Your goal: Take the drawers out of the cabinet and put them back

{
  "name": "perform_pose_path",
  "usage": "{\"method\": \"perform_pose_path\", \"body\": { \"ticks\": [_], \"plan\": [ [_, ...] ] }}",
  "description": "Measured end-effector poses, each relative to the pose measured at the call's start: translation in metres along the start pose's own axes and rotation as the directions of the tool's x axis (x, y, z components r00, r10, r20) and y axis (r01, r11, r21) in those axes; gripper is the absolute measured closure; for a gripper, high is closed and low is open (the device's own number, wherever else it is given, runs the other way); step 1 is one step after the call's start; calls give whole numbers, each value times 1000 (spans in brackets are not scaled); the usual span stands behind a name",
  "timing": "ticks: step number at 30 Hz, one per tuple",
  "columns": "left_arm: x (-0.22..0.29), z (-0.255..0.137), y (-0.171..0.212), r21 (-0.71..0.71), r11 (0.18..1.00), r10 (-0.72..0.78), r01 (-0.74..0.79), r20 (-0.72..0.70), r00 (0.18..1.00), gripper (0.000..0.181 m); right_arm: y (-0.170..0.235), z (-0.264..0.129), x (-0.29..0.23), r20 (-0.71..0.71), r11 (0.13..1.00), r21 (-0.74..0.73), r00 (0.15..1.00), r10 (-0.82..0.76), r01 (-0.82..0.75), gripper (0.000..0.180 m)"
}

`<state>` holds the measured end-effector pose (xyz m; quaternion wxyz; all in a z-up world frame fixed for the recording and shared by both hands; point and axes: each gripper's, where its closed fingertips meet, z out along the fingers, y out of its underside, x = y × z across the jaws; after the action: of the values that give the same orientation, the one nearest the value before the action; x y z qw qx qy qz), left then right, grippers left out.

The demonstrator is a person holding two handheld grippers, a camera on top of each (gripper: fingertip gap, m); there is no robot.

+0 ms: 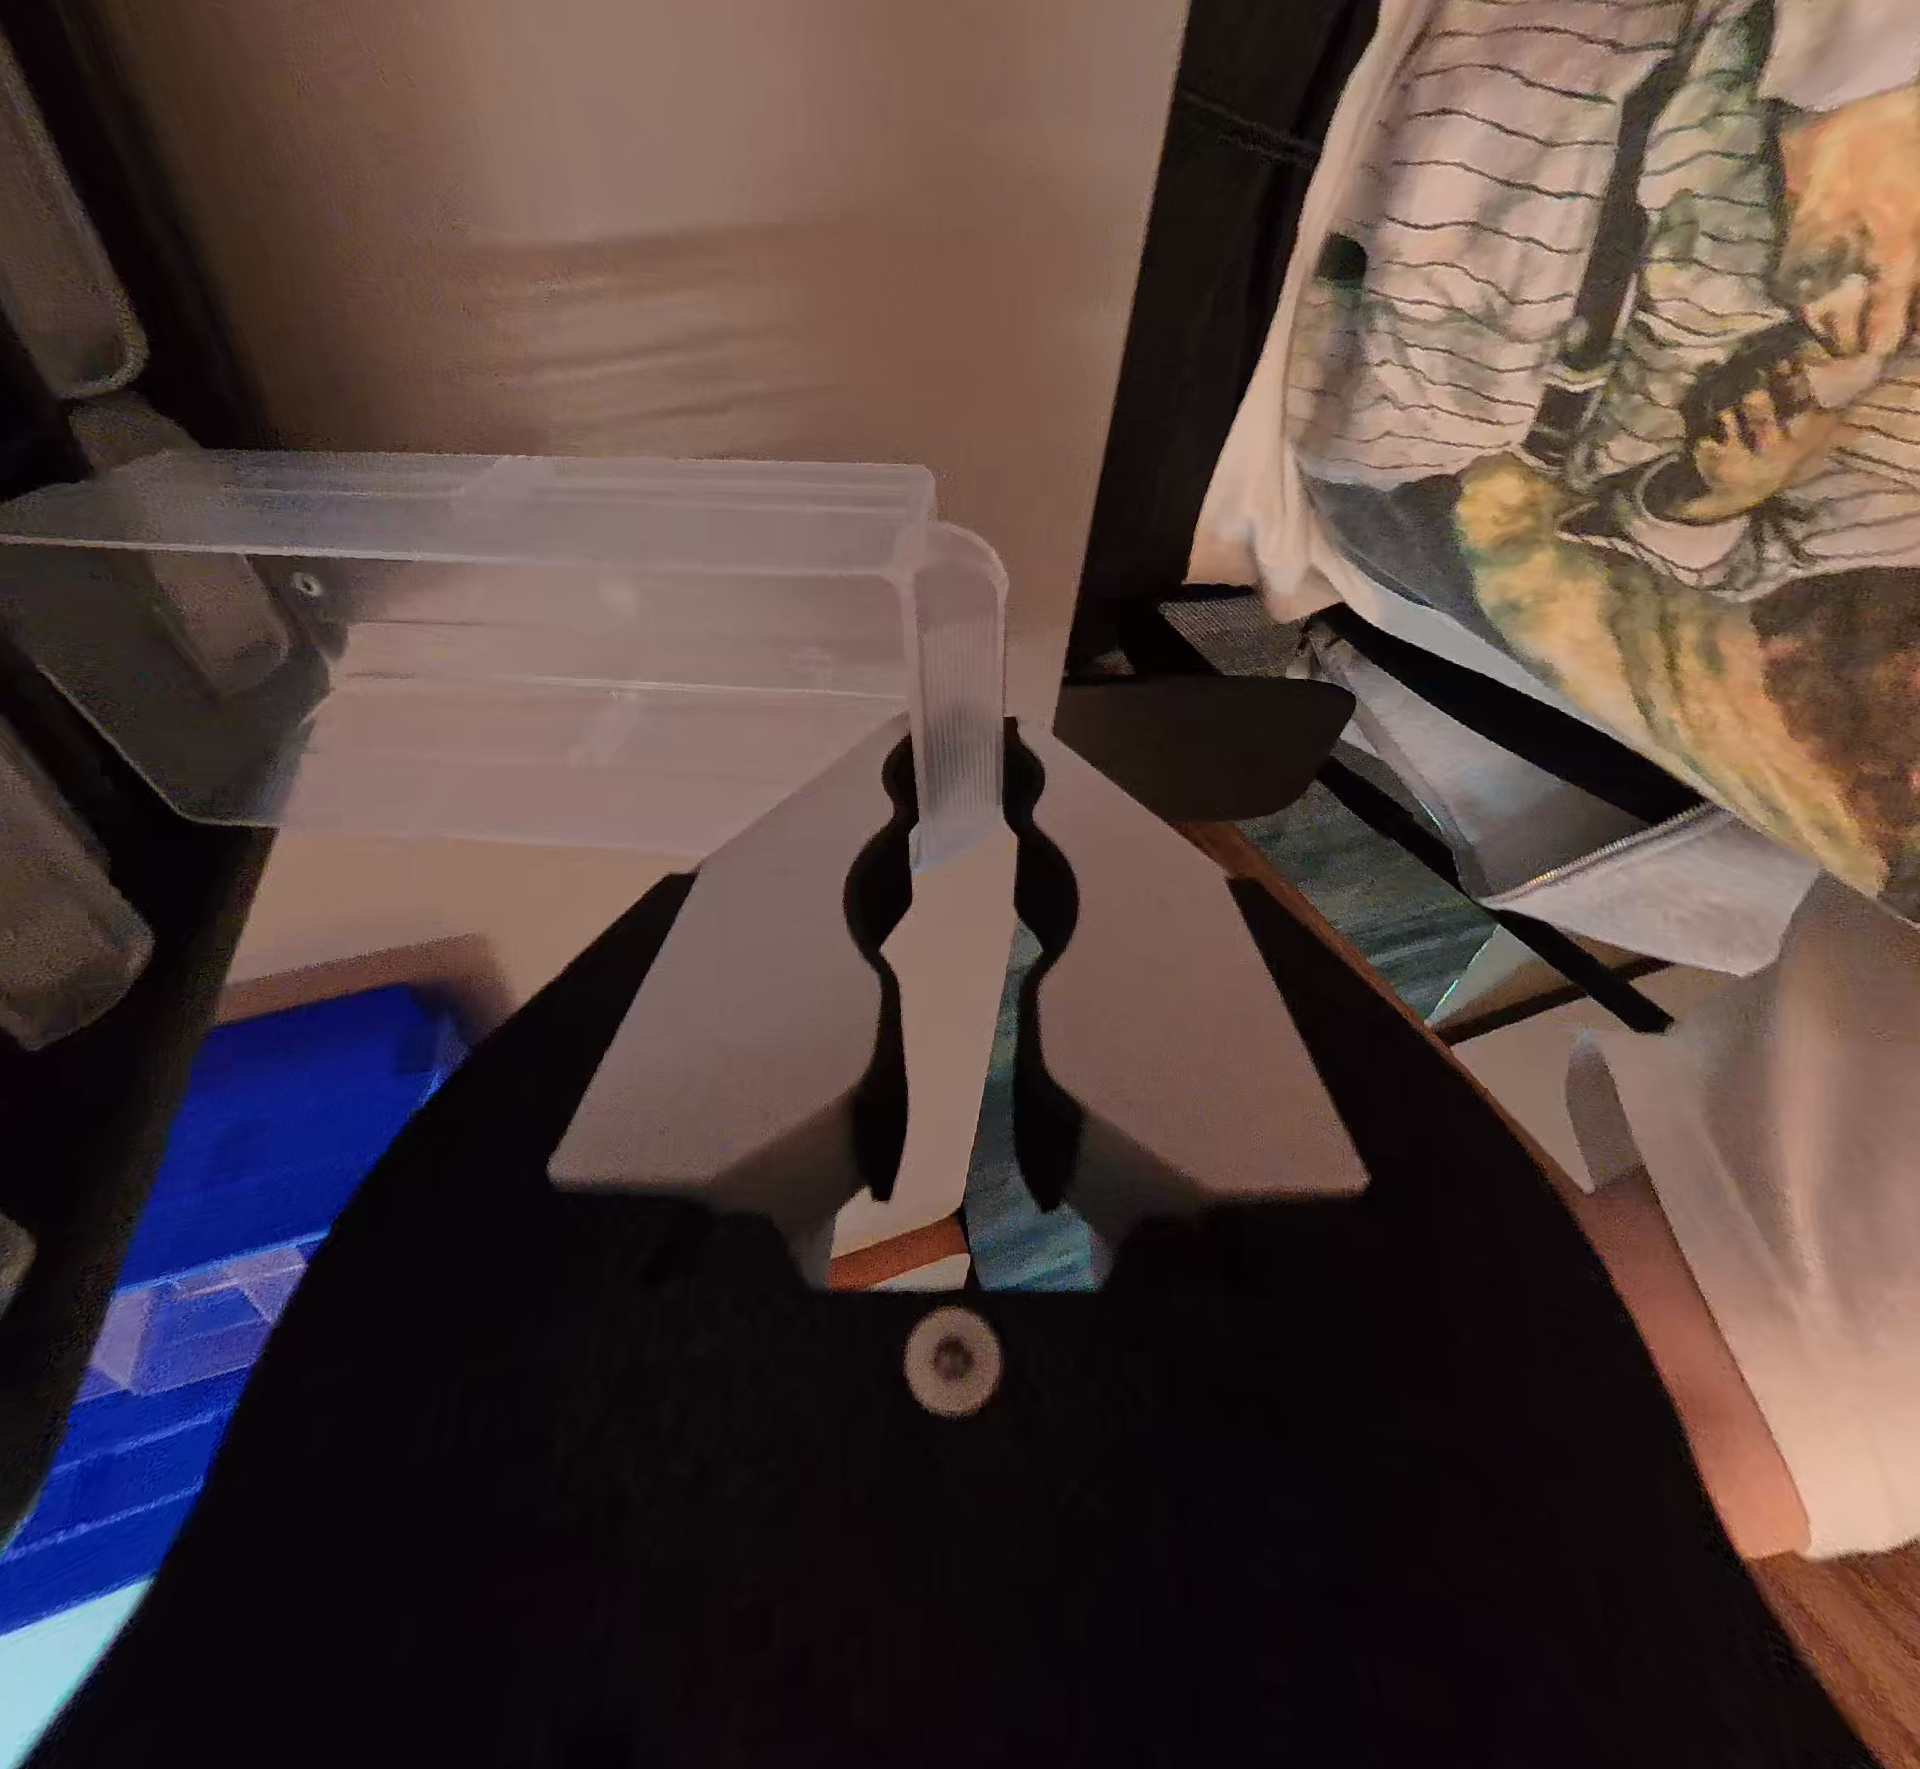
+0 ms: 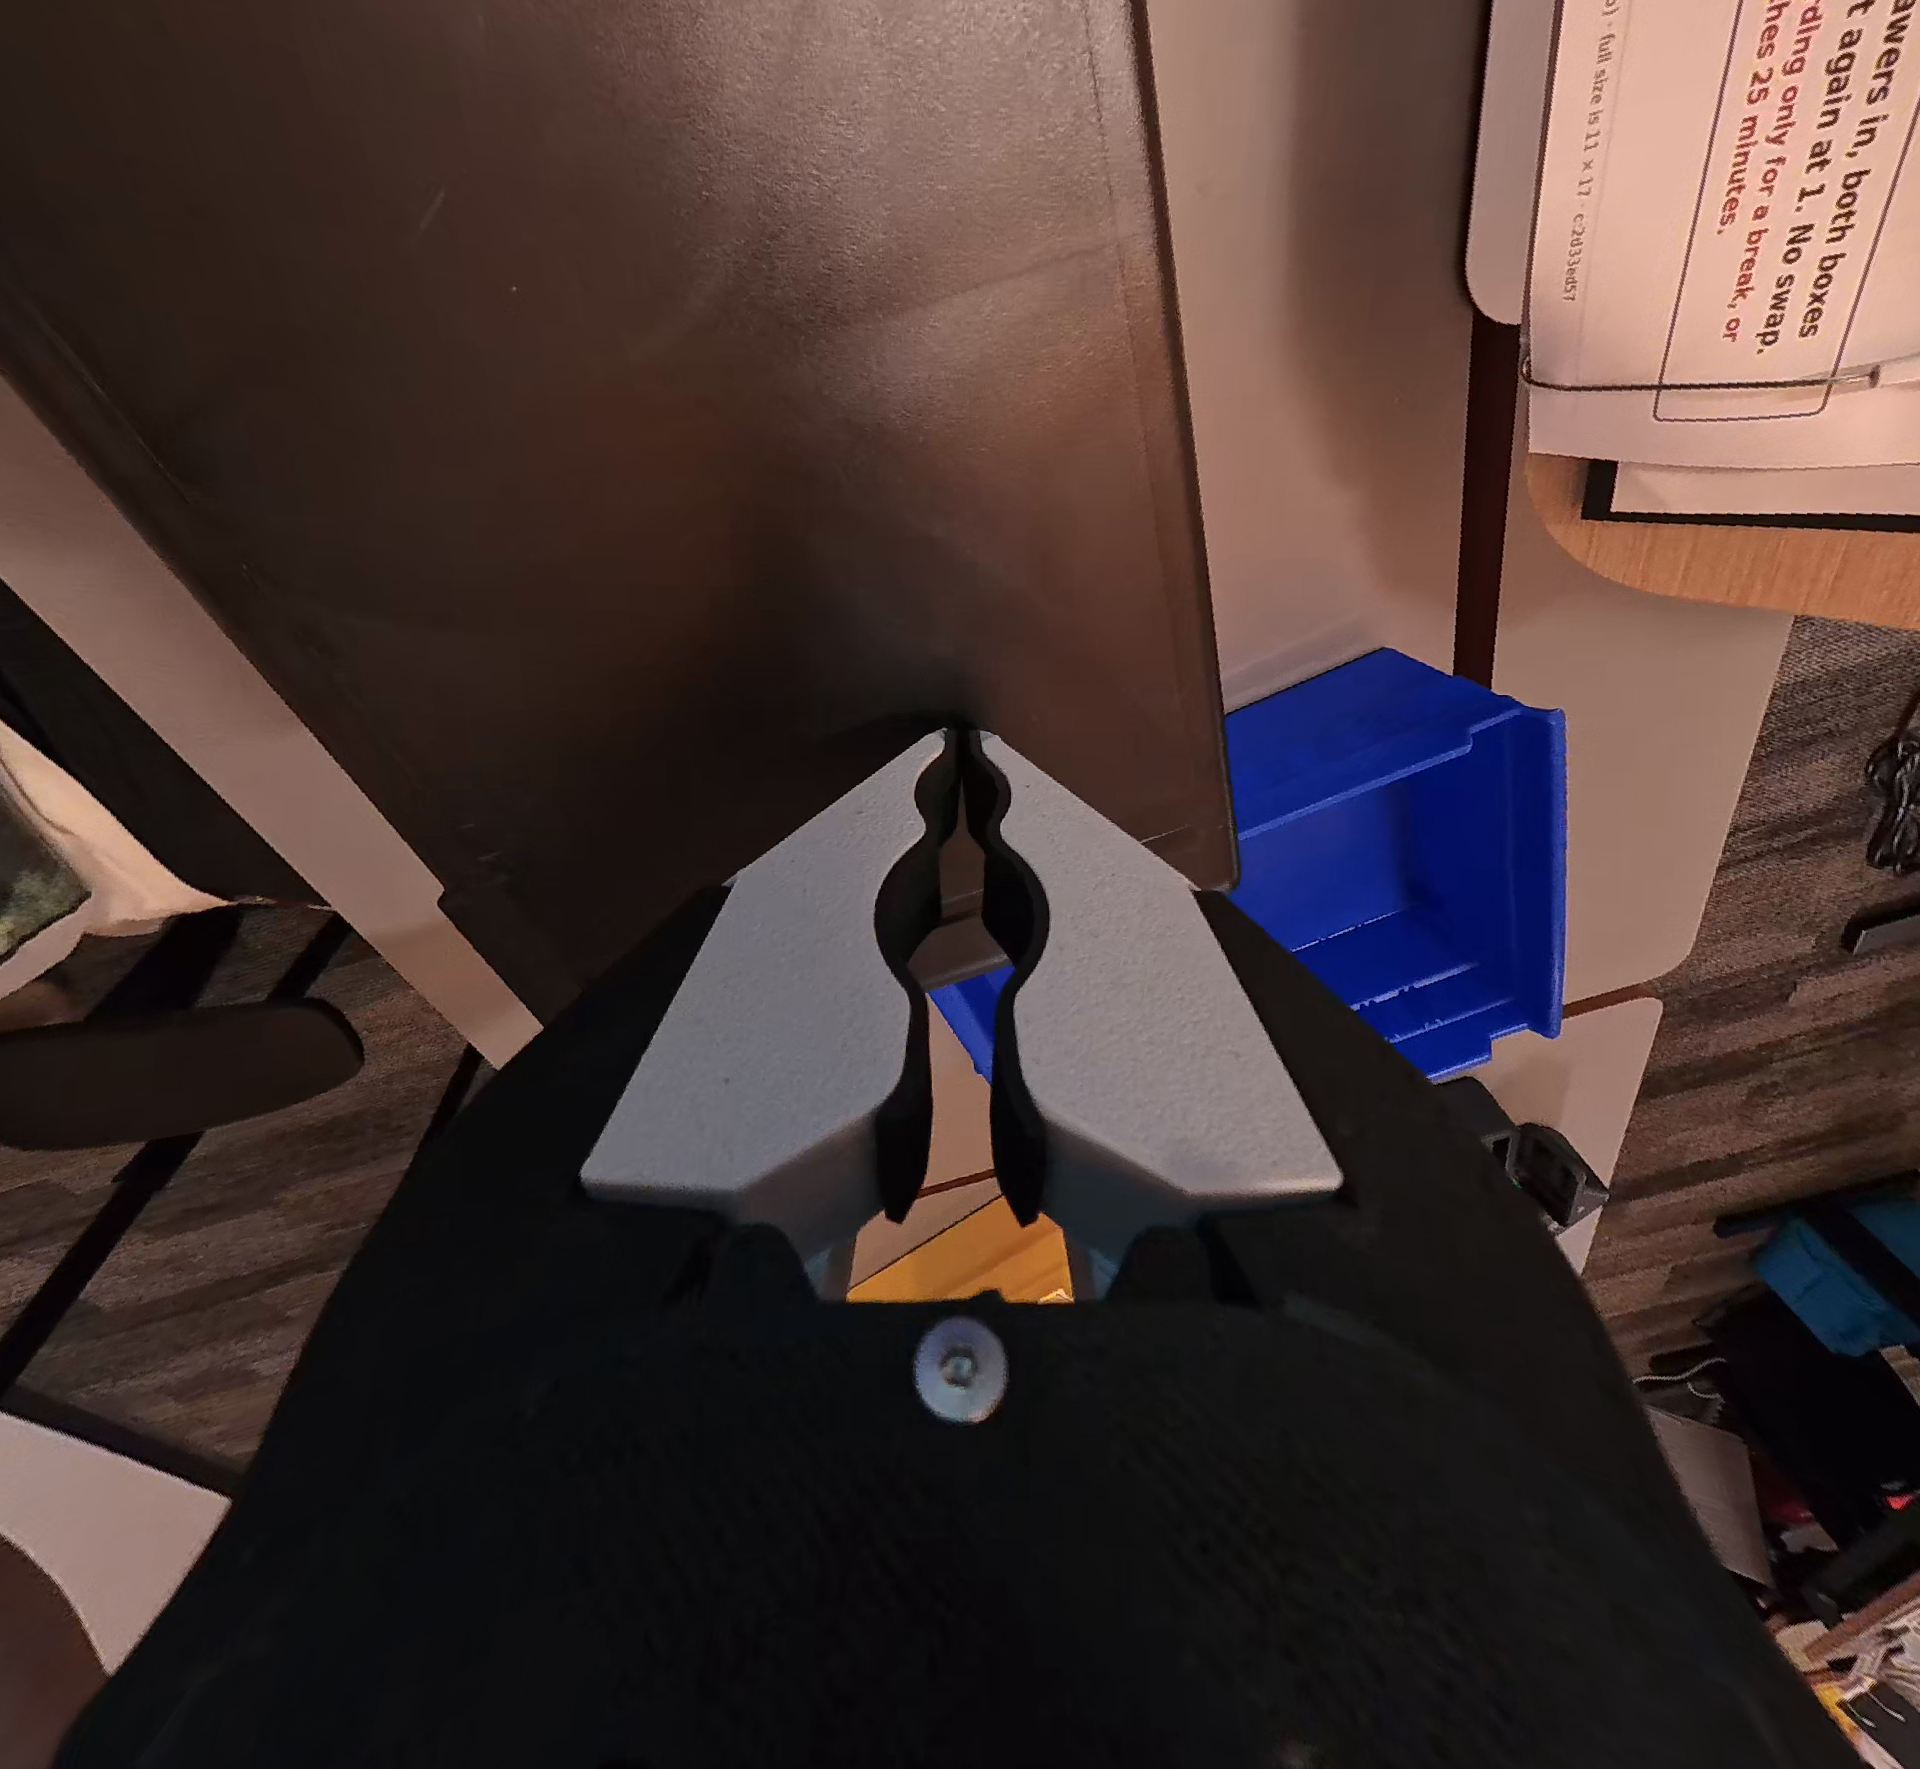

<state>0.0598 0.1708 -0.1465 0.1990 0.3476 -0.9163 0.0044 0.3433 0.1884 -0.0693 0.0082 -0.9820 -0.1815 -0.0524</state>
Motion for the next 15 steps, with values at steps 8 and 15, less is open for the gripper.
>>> {"method": "perform_pose_path", "body": {
  "ticks": [8, 15],
  "plan": [
    [-17, 2, 4, -54, 999, 6, -3, 69, 998, 170, 0, 0, 0, -10, 1000, -11, 1000, -3, 3, 180],
    [-19, 10, 4, -59, 998, 3, 5, 133, 991, 169, 0, 0, 0, -21, 1000, -11, 1000, -3, 3, 180]
  ]
}}
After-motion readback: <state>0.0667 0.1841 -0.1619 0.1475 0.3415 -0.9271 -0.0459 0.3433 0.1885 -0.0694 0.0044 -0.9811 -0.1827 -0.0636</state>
